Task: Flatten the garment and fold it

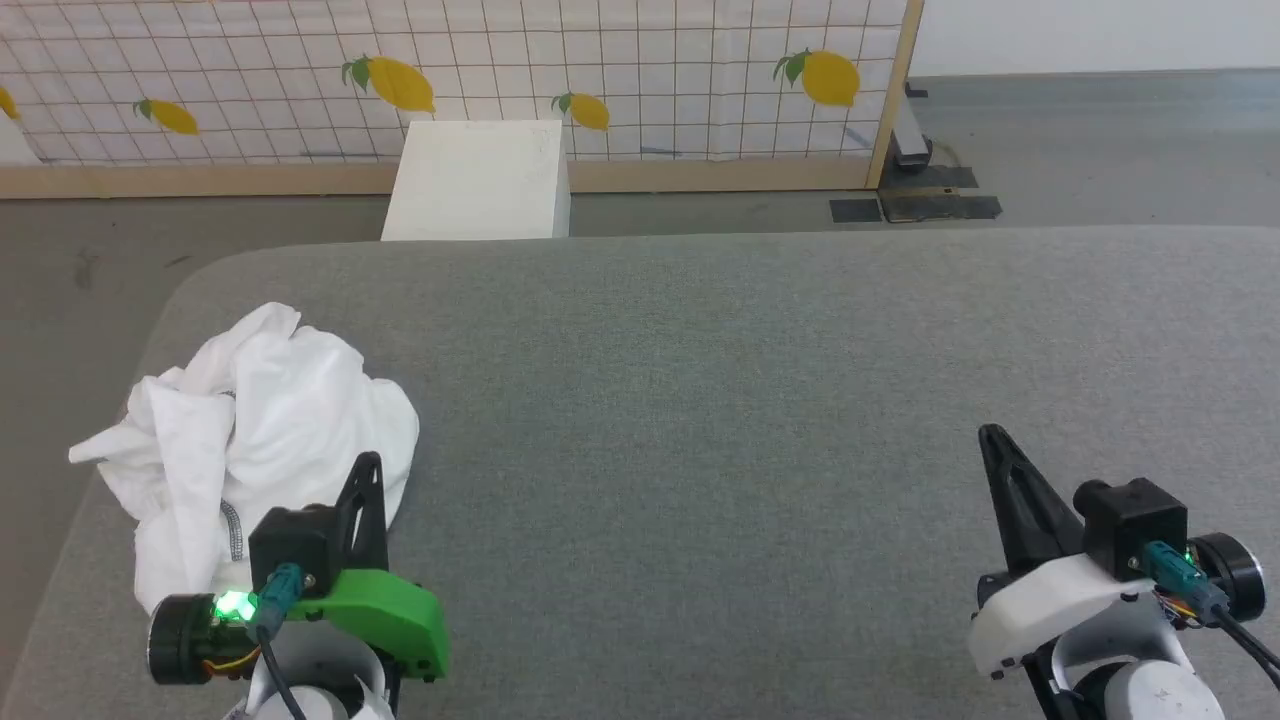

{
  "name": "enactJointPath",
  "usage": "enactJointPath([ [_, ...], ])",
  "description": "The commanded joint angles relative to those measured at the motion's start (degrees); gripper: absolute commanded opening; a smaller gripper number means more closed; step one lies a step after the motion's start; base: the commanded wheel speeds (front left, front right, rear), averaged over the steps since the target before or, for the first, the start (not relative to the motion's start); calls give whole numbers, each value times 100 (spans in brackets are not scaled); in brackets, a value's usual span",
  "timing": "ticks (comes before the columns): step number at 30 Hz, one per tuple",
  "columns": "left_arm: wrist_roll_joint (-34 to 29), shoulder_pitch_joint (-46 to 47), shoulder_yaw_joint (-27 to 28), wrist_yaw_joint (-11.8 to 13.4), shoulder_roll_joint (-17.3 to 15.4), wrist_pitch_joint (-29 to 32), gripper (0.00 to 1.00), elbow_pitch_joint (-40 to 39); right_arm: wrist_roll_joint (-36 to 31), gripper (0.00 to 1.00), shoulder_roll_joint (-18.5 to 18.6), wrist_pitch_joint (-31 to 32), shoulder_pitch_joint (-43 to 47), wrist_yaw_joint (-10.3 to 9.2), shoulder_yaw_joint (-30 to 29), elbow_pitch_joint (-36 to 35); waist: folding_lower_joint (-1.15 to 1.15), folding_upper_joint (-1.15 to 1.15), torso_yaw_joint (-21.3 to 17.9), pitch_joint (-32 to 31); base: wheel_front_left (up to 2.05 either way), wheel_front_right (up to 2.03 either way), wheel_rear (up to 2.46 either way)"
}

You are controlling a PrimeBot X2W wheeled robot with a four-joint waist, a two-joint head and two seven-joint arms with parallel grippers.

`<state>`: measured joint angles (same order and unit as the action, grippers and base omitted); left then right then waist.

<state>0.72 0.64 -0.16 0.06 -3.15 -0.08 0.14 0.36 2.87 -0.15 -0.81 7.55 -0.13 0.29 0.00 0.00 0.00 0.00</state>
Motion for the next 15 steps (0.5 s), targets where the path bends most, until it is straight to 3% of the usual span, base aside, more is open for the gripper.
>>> enactJointPath([
  [1, -72, -64, 16, -6, 27, 8, 0, -14, -36, 0, 0, 15, 81, -6, 13, -29, 0, 0, 0, 0, 0, 0, 0],
  [15, -72, -64, 16, -6, 27, 8, 0, -14, -36, 0, 0, 15, 81, -6, 13, -29, 0, 0, 0, 0, 0, 0, 0],
])
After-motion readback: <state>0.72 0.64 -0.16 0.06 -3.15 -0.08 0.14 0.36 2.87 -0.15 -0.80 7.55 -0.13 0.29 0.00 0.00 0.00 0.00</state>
